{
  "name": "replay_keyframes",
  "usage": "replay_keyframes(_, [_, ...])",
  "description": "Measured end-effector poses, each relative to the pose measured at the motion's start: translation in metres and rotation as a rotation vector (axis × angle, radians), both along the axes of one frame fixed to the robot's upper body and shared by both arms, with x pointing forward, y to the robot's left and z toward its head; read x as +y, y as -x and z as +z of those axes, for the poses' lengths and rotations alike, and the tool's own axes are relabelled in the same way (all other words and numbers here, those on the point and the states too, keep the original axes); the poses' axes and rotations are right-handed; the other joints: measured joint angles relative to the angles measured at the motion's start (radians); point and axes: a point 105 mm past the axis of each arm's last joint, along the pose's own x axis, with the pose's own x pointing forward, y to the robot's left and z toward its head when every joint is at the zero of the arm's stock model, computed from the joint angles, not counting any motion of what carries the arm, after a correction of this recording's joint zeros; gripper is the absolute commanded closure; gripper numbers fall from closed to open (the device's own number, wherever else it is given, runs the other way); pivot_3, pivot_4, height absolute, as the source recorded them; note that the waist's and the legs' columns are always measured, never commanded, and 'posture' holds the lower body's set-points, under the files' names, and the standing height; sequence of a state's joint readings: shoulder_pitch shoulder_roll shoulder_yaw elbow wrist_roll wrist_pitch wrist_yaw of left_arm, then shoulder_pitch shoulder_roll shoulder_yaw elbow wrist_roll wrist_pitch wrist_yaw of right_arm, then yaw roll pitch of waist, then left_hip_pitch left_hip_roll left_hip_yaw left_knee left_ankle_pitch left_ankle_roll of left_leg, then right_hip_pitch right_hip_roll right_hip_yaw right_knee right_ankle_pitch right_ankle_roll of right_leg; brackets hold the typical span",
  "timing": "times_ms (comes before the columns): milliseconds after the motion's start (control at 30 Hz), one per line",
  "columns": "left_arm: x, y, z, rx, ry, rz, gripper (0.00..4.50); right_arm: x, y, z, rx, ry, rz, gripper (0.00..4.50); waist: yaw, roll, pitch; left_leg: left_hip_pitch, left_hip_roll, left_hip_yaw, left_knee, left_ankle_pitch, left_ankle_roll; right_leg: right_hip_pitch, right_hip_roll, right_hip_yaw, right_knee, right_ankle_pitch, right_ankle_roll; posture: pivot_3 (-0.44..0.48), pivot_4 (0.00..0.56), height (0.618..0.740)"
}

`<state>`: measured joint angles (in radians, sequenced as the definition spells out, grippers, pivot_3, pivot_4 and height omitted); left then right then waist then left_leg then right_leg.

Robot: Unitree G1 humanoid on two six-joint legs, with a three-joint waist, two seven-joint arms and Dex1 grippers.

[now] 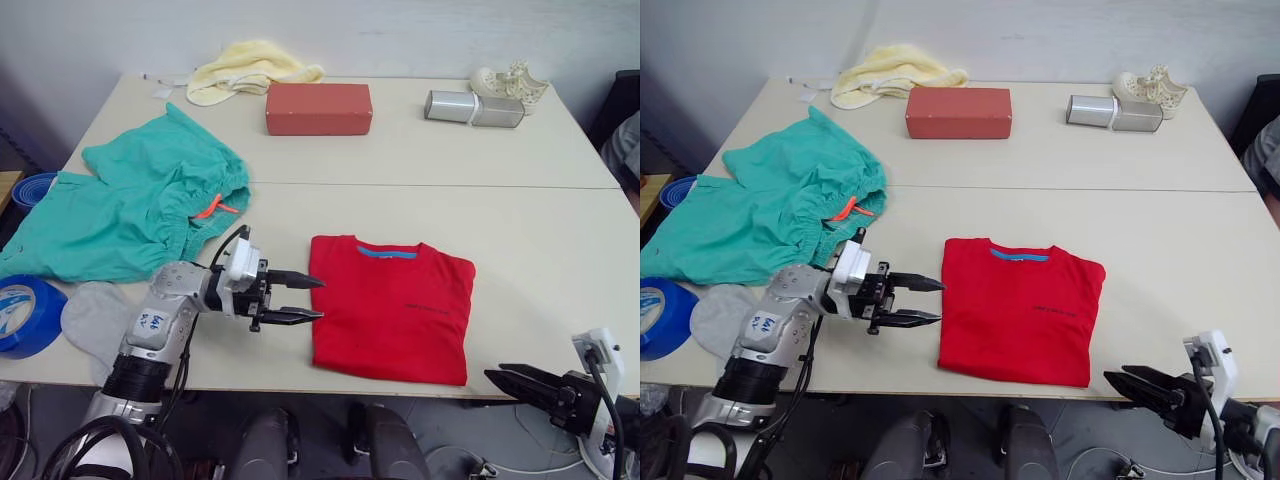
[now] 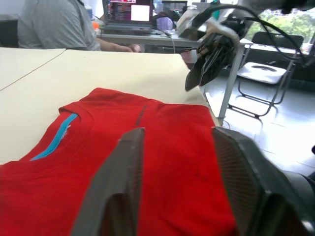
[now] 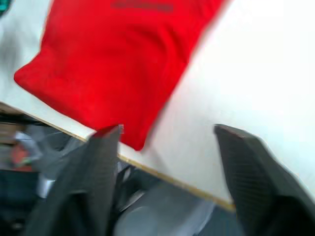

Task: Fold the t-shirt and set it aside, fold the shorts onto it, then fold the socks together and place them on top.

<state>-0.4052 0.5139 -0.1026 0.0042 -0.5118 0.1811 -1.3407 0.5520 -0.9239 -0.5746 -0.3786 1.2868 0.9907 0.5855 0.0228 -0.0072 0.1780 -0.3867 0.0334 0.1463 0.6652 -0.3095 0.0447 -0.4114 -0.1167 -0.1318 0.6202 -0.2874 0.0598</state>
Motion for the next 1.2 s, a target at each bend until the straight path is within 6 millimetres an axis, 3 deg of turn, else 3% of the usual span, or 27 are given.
replay_keyframes(33, [0.000, 0.001, 0.000, 0.001, -0.002, -0.007, 0.70, 0.003, -0.004, 0.000, 0.017, -0.015, 0.004, 0.01, 0.000, 0.000, 0.000, 0.000, 0.000, 0.000, 0.000, 0.000, 0.000, 0.000, 0.000, 0.000, 0.000, 0.000, 0.000, 0.000, 0.150, 0.740])
replay_keyframes(100, [0.000, 0.004, 0.001, -0.003, -0.006, -0.025, 0.03, 0.012, -0.017, 0.004, 0.017, -0.044, 0.017, 0.00, -0.001, -0.002, 0.001, 0.000, 0.000, 0.000, 0.000, 0.000, 0.000, 0.000, 0.001, 0.000, 0.000, 0.000, 0.000, 0.000, 0.150, 0.740])
replay_keyframes(333, [-0.002, 0.015, 0.004, -0.026, -0.021, -0.079, 0.01, 0.036, -0.042, 0.003, 0.045, -0.040, 0.067, 0.00, -0.006, -0.008, -0.001, 0.000, 0.001, 0.000, 0.000, 0.000, -0.001, 0.000, 0.002, 0.000, 0.000, 0.000, 0.000, 0.000, 0.150, 0.740])
replay_keyframes(667, [-0.005, 0.014, 0.003, -0.044, -0.025, -0.066, 0.01, 0.063, -0.054, 0.001, 0.031, 0.045, 0.174, 0.00, -0.025, -0.016, -0.006, 0.000, 0.004, 0.000, -0.001, 0.000, -0.003, 0.000, 0.003, 0.000, 0.000, 0.000, 0.000, 0.000, 0.150, 0.740])
replay_keyframes(800, [-0.006, 0.014, 0.002, -0.049, -0.025, -0.069, 0.00, 0.062, -0.056, -0.002, 0.023, 0.091, 0.171, 0.98, -0.025, -0.022, -0.010, 0.000, 0.004, 0.000, -0.001, 0.000, -0.004, 0.000, 0.003, 0.000, -0.001, 0.000, 0.000, 0.000, 0.150, 0.740])
replay_keyframes(1100, [-0.008, 0.013, 0.003, -0.050, -0.012, -0.072, 0.00, 0.053, -0.057, -0.009, 0.024, 0.138, 0.152, 4.25, -0.022, -0.019, -0.008, -0.001, 0.004, 0.000, -0.002, 0.000, -0.006, -0.001, 0.003, -0.001, -0.002, 0.000, -0.001, 0.000, 0.150, 0.740])
replay_keyframes(1133, [-0.008, 0.013, 0.003, -0.053, -0.010, -0.072, 0.00, 0.053, -0.056, -0.010, 0.024, 0.134, 0.156, 4.48, -0.022, -0.018, -0.008, -0.001, 0.004, 0.000, -0.002, 0.000, -0.006, -0.001, 0.003, -0.001, -0.002, 0.000, -0.001, 0.000, 0.150, 0.740])
replay_keyframes(1200, [-0.009, 0.013, 0.004, -0.056, -0.005, -0.073, 0.00, 0.053, -0.056, -0.010, 0.022, 0.133, 0.157, 4.48, -0.021, -0.018, -0.008, -0.001, 0.004, 0.000, -0.002, 0.000, -0.005, -0.001, 0.003, -0.001, -0.003, 0.000, -0.001, 0.000, 0.150, 0.740])
